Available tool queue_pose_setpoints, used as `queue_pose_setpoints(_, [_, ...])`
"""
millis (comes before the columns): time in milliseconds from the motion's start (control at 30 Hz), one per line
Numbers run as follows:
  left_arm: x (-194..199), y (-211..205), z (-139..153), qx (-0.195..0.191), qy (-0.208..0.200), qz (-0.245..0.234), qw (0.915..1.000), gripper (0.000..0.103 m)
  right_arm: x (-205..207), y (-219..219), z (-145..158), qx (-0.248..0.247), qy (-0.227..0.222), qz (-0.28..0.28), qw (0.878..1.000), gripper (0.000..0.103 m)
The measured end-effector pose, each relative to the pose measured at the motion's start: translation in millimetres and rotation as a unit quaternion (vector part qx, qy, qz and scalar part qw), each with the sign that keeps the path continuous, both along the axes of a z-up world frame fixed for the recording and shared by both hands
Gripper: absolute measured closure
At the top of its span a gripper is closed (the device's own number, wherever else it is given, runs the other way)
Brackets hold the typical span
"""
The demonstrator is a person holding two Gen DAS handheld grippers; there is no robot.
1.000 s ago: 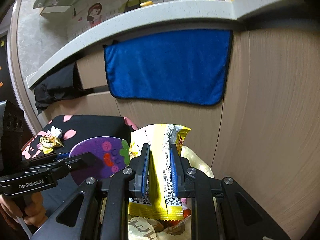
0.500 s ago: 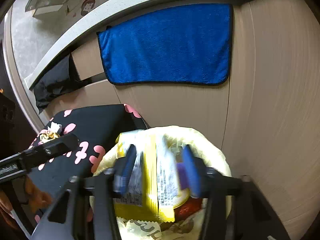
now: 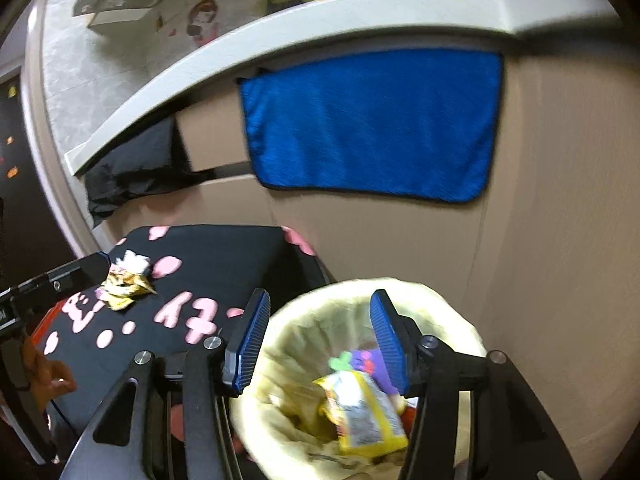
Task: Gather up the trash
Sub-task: 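Move both tools back over the remaining wrappers on the table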
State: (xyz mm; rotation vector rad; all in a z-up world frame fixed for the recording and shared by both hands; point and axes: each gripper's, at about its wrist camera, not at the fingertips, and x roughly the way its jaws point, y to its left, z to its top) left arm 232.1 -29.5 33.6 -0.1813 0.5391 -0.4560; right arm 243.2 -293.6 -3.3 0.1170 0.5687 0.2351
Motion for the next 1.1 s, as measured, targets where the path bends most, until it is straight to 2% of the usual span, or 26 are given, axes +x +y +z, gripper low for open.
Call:
queue_pose_setpoints(100, [-8.3, 31.5, 12.4, -0.003, -0.022, 0.025, 0.9995, 0.052, 0.9, 23.3, 10.9, -0.001, -0.013, 0.023, 1.000, 0.053])
queue_pose_setpoints(300, [-6.9, 106.2, 16.4, -0.011, -0.031, 0.099, 0.9945, 0.052, 7.9, 79.9, 21.6, -0.008, -0.024, 0.074, 0.997, 0.053])
queue_pose_setpoints(467, [6.8, 182.0, -4.8, -0.034, -0.032, 0.180, 0.9826, 0.052, 18.8, 125.6, 15.5, -0.019, -0.018, 0.112, 0.993, 0.053])
queue_pose_setpoints(567, [22.0, 213.9, -23.3, -0.046, -0.016, 0.205, 0.9776, 0.051, 28.0, 152.4, 6.0, -0.031, -0.005, 0.131, 0.991, 0.053])
queue_pose_setpoints(667, [45.4, 242.6, -49.2, -0.071, 0.019, 0.208, 0.9753, 0.051, 36.1, 172.5, -5.4, -0.041, 0.008, 0.146, 0.988, 0.053])
queue_pose_setpoints(900, [83.7, 263.0, -88.0, -0.080, 0.063, 0.213, 0.9717, 0.051, 59.3, 202.9, -33.6, -0.054, 0.046, 0.169, 0.983, 0.053])
queue_pose_setpoints(1100, [125.0, 263.4, -102.0, -0.070, 0.081, 0.177, 0.9785, 0.051, 74.7, 214.0, -49.6, -0.062, 0.068, 0.175, 0.980, 0.053])
